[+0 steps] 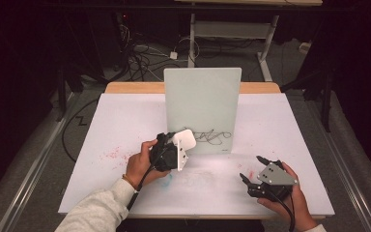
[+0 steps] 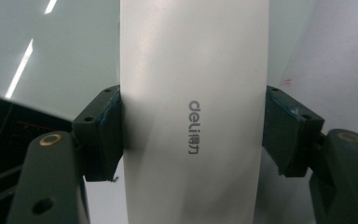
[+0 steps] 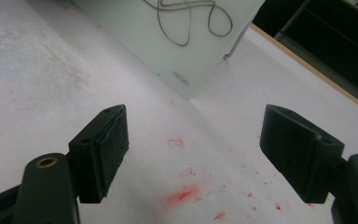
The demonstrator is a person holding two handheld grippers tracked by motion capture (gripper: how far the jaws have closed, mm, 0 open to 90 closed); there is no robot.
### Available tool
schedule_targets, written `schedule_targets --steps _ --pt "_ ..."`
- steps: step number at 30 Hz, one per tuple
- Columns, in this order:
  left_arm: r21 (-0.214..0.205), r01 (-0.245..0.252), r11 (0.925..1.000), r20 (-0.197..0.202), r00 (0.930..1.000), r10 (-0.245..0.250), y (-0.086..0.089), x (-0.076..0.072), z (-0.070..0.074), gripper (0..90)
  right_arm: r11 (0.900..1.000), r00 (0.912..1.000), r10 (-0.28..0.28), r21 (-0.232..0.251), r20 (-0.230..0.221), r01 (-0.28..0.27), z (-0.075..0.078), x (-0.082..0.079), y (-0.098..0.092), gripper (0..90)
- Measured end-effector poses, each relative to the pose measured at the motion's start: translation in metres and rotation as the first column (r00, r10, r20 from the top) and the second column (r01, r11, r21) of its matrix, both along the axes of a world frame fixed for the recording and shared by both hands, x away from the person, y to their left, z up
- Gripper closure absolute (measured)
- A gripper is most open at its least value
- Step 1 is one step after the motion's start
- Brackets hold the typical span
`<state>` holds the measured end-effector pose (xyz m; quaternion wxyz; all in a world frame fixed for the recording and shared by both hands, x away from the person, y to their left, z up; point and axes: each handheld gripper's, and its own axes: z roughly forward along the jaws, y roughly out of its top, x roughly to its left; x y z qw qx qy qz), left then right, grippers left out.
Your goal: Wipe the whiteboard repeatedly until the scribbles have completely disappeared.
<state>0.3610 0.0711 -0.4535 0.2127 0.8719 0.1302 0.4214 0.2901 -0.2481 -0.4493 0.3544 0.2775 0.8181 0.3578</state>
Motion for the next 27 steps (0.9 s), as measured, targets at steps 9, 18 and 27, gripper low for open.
schedule_targets --steps 9,18,27 --pt "0.090 0.018 0.9958 0.028 0.9994 -0.020 -0.008 -0.001 -0.001 29.2 0.9999 1.0000 0.001 -0.015 -0.004 -0.001 -0.001 0.000 0.001 24.4" --pt "-0.014 -0.074 0.9972 0.111 0.9910 0.075 0.018 0.006 0.019 29.2 0.9999 1.0000 0.007 -0.015 -0.006 -0.007 -0.001 0.000 0.001 24.3" --pt "0.203 -0.008 0.9791 0.102 0.9947 -0.013 -0.016 -0.012 -0.030 29.2 0.9998 0.9999 0.013 -0.015 -0.007 -0.013 -0.001 -0.001 0.002 24.4"
